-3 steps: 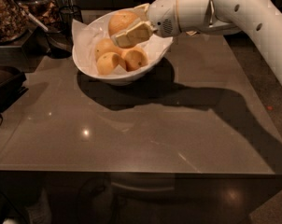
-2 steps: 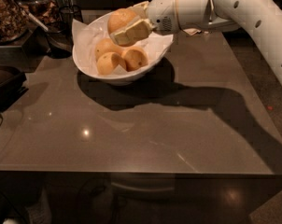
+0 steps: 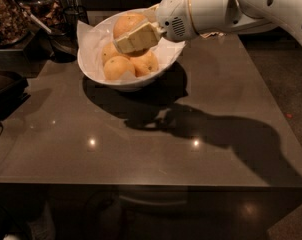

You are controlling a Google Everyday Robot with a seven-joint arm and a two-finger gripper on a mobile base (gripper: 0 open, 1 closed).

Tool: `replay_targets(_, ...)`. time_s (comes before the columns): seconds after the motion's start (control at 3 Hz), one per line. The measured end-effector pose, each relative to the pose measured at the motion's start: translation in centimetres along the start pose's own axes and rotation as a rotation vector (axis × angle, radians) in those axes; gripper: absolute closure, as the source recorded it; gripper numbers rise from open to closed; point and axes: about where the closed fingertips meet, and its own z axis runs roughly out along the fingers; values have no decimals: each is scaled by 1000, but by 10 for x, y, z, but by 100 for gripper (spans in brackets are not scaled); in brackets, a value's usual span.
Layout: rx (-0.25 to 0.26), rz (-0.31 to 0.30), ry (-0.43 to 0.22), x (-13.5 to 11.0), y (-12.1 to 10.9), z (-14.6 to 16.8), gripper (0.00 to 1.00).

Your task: Pick orange from white bowl

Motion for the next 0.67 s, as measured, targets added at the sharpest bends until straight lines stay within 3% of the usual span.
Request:
replay_targets(0.33,13,3,-13,-4,2,-3,100)
replay_targets(0.67,53,16,-57,-14,23,-17,100)
